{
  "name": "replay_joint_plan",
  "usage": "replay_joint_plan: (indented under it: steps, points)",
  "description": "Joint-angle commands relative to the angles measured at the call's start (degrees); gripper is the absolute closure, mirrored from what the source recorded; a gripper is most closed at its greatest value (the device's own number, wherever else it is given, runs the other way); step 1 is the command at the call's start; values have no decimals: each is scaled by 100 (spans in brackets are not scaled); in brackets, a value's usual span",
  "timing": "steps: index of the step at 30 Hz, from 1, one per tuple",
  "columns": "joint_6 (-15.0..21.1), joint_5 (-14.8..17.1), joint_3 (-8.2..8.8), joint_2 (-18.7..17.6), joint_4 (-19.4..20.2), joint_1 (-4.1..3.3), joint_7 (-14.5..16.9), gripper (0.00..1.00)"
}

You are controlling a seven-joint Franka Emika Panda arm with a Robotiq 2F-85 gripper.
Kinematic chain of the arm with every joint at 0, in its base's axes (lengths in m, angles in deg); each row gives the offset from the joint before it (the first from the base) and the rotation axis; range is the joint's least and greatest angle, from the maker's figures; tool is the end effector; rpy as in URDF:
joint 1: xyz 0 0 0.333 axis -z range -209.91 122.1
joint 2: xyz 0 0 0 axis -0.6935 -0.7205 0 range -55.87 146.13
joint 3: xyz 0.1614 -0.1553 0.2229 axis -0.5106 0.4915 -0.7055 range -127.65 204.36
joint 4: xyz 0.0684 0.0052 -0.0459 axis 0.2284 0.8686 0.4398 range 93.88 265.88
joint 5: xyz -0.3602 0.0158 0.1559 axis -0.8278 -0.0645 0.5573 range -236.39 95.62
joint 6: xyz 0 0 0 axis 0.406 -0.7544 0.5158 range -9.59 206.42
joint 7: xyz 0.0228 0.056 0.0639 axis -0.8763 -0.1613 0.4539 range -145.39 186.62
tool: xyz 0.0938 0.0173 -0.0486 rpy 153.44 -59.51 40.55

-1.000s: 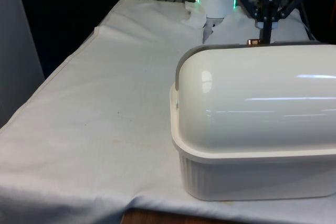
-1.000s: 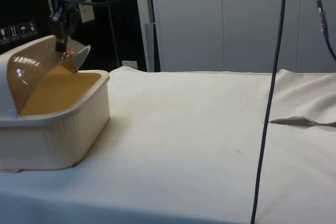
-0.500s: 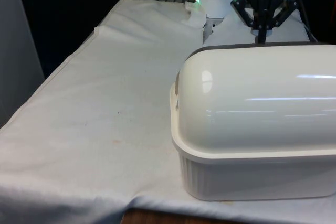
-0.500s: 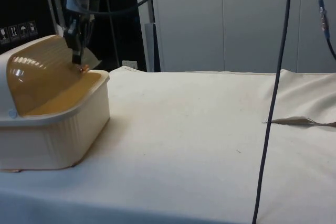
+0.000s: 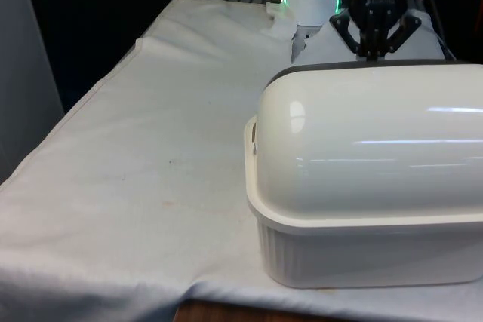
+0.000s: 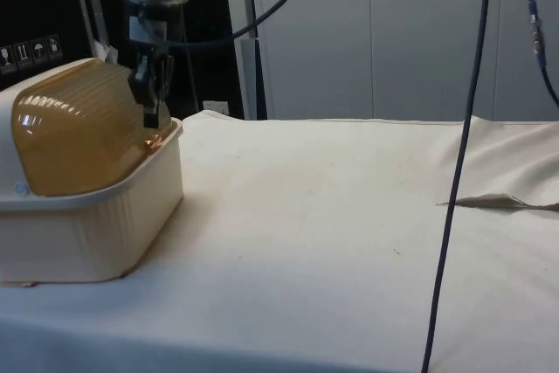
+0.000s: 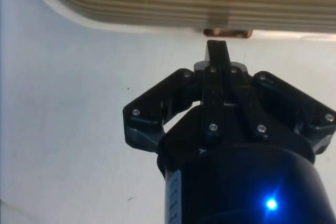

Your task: Open the lid, then close it.

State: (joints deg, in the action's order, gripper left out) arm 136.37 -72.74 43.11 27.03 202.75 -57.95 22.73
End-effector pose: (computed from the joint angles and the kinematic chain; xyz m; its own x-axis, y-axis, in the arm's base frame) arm 0.6231 0.1052 0.3362 0.9420 0.2357 0.2389 0.2265 -0.9718 0.0655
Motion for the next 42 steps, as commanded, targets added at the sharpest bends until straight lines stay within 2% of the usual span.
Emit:
replay_joint_plan:
  steps: [1, 9, 10, 13, 16, 34, 42]
  points:
    - [29, 11, -6, 69, 97, -11, -17, 100]
    - [155, -46, -11, 367, 544, -29, -52, 100]
    - [63, 0, -29, 315, 458, -11, 0, 100]
    - [229, -63, -23, 510, 751, -34, -57, 100]
    - [258, -69, -29, 596, 842, -29, -52, 100]
    - [-52, 23, -23, 877, 728, 57, 52, 100]
    - [-97, 11, 11, 945, 710, 52, 63, 100]
